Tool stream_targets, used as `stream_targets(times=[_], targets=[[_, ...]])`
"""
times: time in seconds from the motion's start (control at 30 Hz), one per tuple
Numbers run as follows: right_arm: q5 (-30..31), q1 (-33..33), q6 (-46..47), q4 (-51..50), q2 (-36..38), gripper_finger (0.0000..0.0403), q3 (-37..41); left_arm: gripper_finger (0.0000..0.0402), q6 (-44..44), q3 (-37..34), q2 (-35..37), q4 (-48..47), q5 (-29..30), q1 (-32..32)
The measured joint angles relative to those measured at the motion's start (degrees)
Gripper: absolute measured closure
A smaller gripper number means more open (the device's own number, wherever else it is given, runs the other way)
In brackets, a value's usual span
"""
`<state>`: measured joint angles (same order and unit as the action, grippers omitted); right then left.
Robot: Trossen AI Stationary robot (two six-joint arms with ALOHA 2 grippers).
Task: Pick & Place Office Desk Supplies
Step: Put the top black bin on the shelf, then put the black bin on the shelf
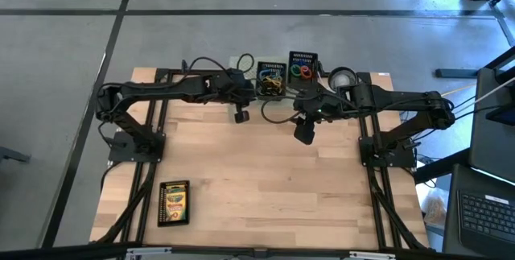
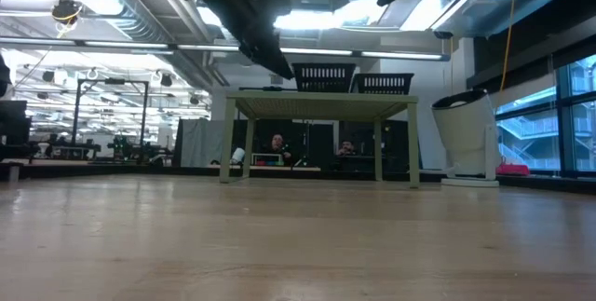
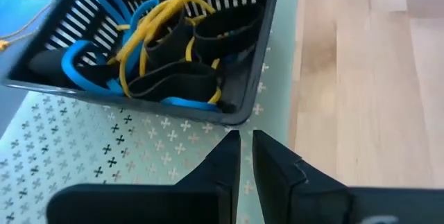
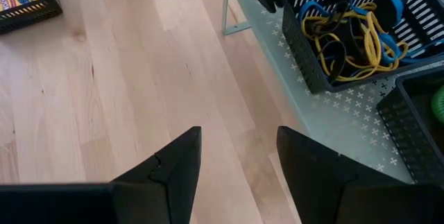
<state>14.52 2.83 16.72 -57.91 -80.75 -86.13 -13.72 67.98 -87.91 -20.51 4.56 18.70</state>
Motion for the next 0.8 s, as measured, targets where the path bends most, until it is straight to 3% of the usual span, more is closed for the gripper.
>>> stream_targets(times=[0.53, 0.8], targets=[[0.00, 0.00, -0.02, 0.00, 0.00, 0.0211, 0.00, 0.0371, -1.02, -0.01, -1.13, 2.98, 0.28, 0.87], [-0.02, 0.00, -0.69, -0.02, 0.00, 0.0211, 0.00, 0.0367, 2.00, 1.30, 3.13, -7.21, 0.61, 0.01]])
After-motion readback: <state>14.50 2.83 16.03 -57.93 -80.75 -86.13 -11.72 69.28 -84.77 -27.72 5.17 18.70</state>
